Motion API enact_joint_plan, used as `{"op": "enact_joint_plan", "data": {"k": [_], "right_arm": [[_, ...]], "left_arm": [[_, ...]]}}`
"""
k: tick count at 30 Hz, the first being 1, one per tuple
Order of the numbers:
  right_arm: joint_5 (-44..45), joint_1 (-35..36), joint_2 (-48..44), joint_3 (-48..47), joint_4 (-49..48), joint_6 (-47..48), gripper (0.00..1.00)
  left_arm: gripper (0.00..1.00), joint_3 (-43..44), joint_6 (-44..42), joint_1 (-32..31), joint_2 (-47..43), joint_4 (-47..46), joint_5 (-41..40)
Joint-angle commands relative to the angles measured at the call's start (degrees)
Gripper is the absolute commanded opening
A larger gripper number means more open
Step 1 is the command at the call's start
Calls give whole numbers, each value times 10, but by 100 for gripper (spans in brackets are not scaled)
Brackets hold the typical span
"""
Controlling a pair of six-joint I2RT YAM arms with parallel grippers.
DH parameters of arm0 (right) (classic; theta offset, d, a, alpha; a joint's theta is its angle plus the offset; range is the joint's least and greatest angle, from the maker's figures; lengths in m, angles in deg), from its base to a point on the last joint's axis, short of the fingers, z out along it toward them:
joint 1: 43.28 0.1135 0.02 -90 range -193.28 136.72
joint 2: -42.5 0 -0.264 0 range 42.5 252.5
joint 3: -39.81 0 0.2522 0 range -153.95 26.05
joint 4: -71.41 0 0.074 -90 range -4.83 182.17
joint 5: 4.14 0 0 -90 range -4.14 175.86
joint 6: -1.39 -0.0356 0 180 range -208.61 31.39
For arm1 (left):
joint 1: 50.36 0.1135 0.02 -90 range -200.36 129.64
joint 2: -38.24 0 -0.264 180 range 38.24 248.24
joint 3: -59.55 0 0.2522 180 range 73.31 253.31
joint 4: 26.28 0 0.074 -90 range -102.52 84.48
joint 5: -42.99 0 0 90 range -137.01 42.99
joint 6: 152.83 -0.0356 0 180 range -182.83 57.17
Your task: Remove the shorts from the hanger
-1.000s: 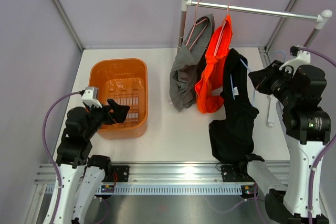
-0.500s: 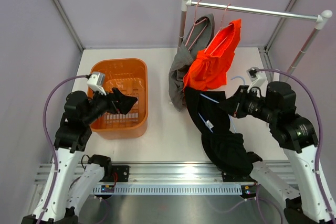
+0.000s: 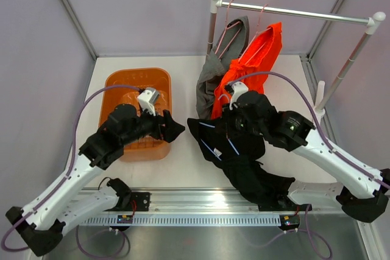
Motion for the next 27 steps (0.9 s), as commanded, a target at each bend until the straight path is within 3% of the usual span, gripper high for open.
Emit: {"op": "enact_joint_plan", "data": {"k": [1,5,11,22,27], "right_arm": [[105,36,22,-65,-28,-16,0],[135,52,36,-83,-27,-20,0],[147,67,46,-98,-20,-19,0],[154,77,46,-94,-16,-20,0],[154,81,40,-99,-11,-19,0]], "left_arm": [[91,23,12,-73,18,-21,-103],[87,30,23,-146,63,-20,-182],[83,45,35,-196,97,-42,-245],[82,62,45,-226,137,-71,-276],[75,62,49,-228,161,-71,-308]]}}
